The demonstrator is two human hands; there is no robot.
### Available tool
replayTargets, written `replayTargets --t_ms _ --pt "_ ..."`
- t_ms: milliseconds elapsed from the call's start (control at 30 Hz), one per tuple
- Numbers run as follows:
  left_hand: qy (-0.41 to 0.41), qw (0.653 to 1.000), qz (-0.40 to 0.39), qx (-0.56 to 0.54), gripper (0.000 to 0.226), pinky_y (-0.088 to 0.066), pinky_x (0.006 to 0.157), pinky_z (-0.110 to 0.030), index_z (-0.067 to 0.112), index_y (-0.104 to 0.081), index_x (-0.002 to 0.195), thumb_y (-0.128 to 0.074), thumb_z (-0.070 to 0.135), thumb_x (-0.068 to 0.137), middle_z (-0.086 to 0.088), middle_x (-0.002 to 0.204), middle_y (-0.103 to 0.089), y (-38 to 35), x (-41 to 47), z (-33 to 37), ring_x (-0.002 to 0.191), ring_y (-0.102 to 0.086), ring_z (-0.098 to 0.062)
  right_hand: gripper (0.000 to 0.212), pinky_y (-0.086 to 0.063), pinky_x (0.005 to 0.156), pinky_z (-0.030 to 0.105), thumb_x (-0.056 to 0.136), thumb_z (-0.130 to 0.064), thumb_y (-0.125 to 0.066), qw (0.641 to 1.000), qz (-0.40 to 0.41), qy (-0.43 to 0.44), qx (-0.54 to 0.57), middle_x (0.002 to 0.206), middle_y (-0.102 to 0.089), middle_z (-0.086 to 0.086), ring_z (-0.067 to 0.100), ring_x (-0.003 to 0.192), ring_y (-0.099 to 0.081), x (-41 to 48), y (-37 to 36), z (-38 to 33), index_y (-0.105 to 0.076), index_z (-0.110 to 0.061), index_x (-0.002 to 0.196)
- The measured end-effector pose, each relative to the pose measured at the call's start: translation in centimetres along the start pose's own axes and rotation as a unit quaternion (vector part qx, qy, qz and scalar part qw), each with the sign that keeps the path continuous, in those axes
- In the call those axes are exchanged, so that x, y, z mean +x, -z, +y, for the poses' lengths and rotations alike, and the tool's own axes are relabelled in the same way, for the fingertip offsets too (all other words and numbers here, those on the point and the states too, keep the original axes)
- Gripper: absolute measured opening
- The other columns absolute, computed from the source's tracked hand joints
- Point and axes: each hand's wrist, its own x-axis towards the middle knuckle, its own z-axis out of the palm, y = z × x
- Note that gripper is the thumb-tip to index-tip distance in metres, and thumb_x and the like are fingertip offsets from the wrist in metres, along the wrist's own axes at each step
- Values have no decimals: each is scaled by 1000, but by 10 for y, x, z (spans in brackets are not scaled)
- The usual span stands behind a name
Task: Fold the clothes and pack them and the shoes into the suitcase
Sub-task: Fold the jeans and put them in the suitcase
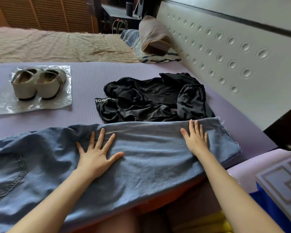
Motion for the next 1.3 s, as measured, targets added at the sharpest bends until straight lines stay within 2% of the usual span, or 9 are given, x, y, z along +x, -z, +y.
replayTargets --t_ms 133,333,433,567,700,833,1000,1133,1300 --pt "-42 995 83 -32 96 17 108 -56 41 13 143 23 84 58 5 148 33 -2 -16 30 135 37 -17 64 6 116 47 101 -44 -29 992 110 -41 52 160 6 4 24 146 10 -8 17 13 1 -19 152" --pt "-60 997 51 2 105 13 107 -61 39 10 144 34 83 51 3 157 11 -25 -28 44 140 24 -22 66 5 115 50 99 -55 -18 995 5 -101 -19 160 10 0 25 146 11 -23 -1 29 -1 -22 153" --pt "-50 998 43 -12 116 12 109 -57 36 3 149 38 80 47 -3 158 8 -17 -25 54 144 18 -25 60 -2 115 48 100 -48 -26 992 56 -109 35 160 -2 1 25 147 -1 -17 5 31 -15 -20 152" --pt "-125 989 77 -33 92 1 112 -56 27 -28 147 16 72 80 -8 156 -18 -8 -15 88 144 -6 -22 55 -9 114 45 99 -29 -44 946 218 -200 131 158 -18 9 30 145 -11 -12 21 47 -26 -12 148" --pt "-171 983 71 12 83 13 109 -50 36 -7 147 19 75 77 2 156 0 -34 -12 104 143 6 -20 60 -5 115 46 99 -35 -42 901 182 -364 152 154 -21 17 36 143 -10 -2 30 67 -22 -8 148" --pt "-157 986 40 26 64 2 109 -50 33 -29 145 -10 65 94 -3 151 -31 -47 -10 100 139 -24 -27 51 -24 107 43 93 -35 -54 884 215 -386 156 139 -42 21 39 128 -35 -1 30 82 -42 -1 130" --pt "-164 985 50 9 68 10 110 -48 36 -17 147 0 69 90 0 155 -15 -48 -9 99 143 -10 -25 63 -23 108 43 89 -40 -60 882 199 -407 134 138 -37 25 40 127 -33 -3 36 90 -44 5 129" --pt "-171 983 61 3 86 27 106 -47 43 16 142 31 78 64 10 148 26 -48 -9 100 138 29 -17 36 -25 104 37 88 -29 -65 879 225 -381 180 133 -42 22 40 122 -36 -7 39 92 -63 -7 116" --pt "-172 983 54 -20 90 27 106 -46 43 12 142 31 80 62 10 150 23 -46 -10 100 138 27 -16 18 -41 78 31 84 -19 -69 836 312 -323 315 97 -65 7 29 93 -58 -18 42 85 -62 -10 99"
